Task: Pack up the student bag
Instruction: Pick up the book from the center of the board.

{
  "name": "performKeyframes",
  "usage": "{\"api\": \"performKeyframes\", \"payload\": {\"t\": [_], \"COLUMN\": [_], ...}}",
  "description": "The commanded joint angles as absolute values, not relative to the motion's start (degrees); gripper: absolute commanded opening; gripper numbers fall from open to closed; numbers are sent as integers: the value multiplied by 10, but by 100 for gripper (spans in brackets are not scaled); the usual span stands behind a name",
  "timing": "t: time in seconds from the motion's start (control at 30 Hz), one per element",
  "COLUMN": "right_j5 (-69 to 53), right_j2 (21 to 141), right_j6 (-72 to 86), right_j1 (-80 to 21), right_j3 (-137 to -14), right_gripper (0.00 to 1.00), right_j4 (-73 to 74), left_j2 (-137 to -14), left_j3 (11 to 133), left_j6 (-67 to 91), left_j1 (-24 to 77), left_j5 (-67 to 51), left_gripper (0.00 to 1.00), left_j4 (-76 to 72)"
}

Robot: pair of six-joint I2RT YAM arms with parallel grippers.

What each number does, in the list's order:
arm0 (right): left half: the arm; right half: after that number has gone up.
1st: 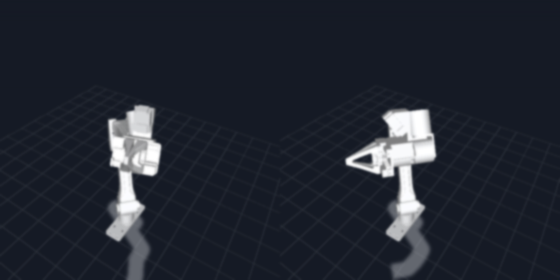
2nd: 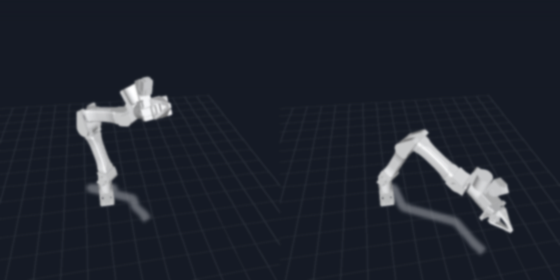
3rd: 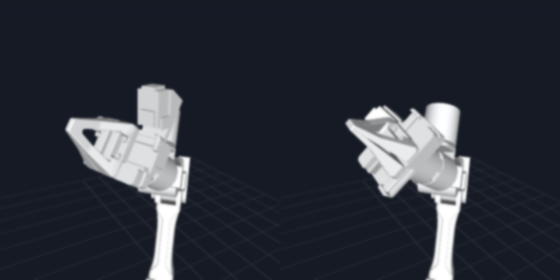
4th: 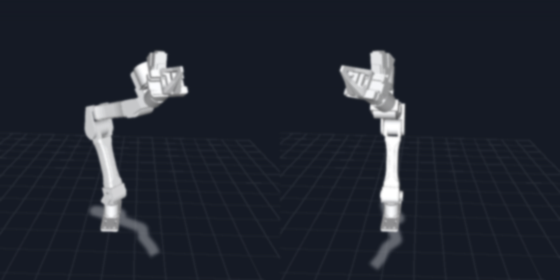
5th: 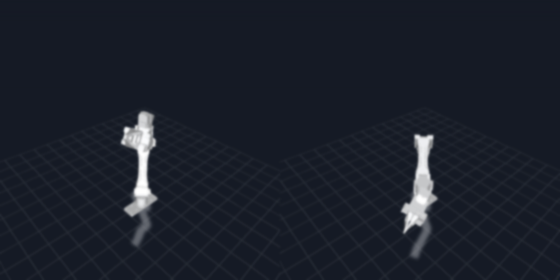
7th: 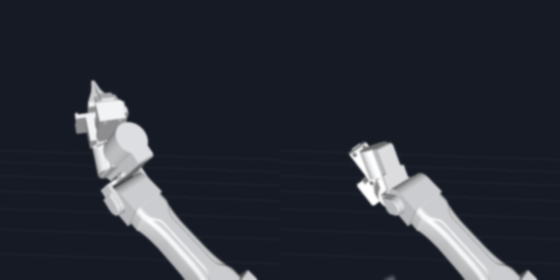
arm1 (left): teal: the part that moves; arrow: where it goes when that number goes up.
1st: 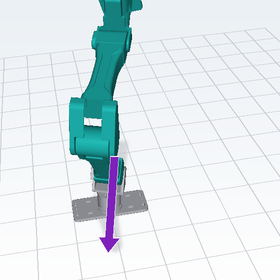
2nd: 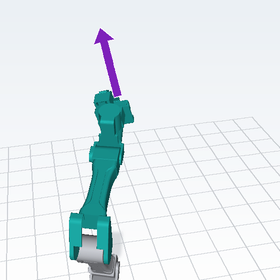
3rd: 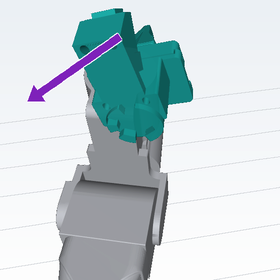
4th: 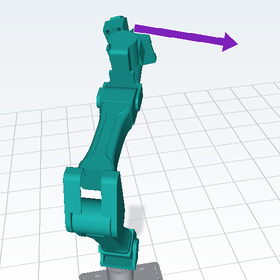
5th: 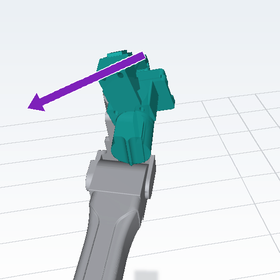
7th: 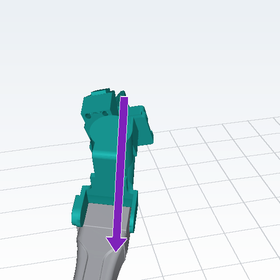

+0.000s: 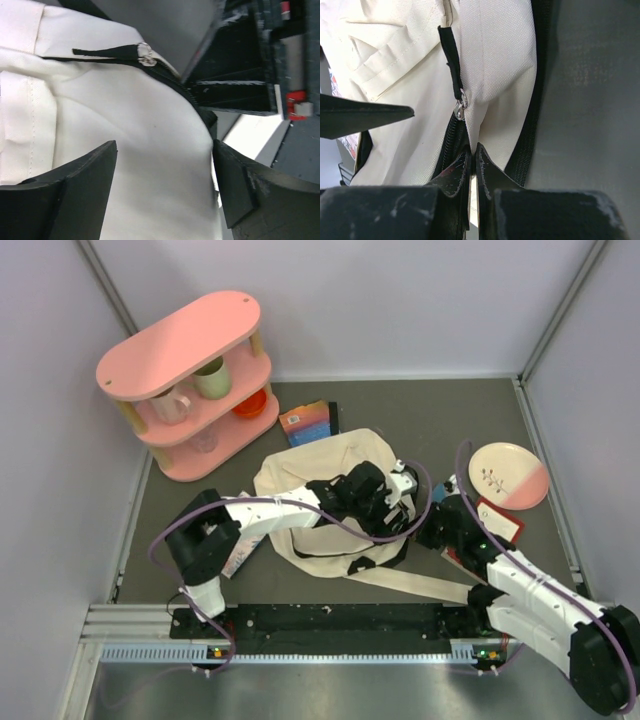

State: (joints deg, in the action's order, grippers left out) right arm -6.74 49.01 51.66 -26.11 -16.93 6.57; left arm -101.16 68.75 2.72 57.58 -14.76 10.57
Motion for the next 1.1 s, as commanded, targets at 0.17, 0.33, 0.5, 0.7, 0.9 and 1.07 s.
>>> {"api": "performKeyframes", "payload": {"t": [0.17,0.33,0.5,0.7,0.9,1.07], "right_j5": [-43,-4,22,24,-13,-65], "right_j2": [475,522,557,573,577,518], "right_j6": [514,533,548,549,541,522], "right_j1": [-257,-256,-256,-257,-256,-257], "right_j3": [-168,-151,-134,-132,-121,-144], "right_gripper": [0,0,0,0,0,40], "right_j4": [72,82,75,62,13,-2], "left_j2": [-1064,-1006,-947,-910,-918,-938], "left_j3": [768,774,792,787,797,793], "left_j6": [36,44,59,63,58,70], "left_j1": [577,564,487,453,447,447], "left_j5": [-47,54,34,24,-31,-114], "left_gripper": [17,0,0,0,0,7], "left_j4": [165,176,189,170,175,164]}}
